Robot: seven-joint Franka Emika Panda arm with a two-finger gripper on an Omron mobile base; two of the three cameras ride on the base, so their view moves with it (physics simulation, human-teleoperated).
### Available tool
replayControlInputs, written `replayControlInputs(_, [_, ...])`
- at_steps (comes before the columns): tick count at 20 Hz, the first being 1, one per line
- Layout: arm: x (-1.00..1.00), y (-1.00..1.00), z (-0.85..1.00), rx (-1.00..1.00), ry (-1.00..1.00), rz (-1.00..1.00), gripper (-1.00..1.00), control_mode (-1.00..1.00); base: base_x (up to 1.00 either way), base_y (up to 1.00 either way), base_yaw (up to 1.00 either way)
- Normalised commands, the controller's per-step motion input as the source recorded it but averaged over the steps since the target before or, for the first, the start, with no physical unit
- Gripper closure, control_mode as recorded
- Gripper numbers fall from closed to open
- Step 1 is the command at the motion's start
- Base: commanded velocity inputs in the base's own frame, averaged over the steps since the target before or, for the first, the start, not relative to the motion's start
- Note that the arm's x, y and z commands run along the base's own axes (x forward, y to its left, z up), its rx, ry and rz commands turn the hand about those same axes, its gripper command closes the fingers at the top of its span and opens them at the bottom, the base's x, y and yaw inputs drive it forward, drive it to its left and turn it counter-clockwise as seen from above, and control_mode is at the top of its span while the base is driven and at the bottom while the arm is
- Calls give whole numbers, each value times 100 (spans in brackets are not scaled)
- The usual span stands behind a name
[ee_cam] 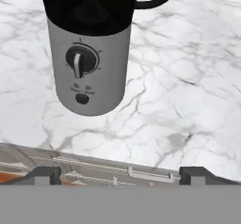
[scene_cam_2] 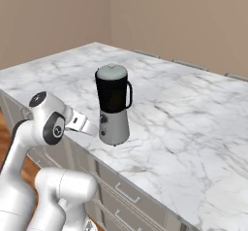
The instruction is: Grab the lemon and lemon wedge from the fridge, place them in the blender, close the lid, and turn on the blender to create a marinade.
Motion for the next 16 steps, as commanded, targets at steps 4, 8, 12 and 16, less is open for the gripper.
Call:
replayControlInputs(4, [0,11,-21,17,0,-8,-100,-100,0,0,0])
replayControlInputs(8, [1,20,-3,3,4,-5,-100,-100,0,0,0])
replayControlInputs(12, [12,4,0,0,8,0,-100,-100,0,0,0])
replayControlInputs(16, [19,0,0,0,3,0,100,-100,0,0,0])
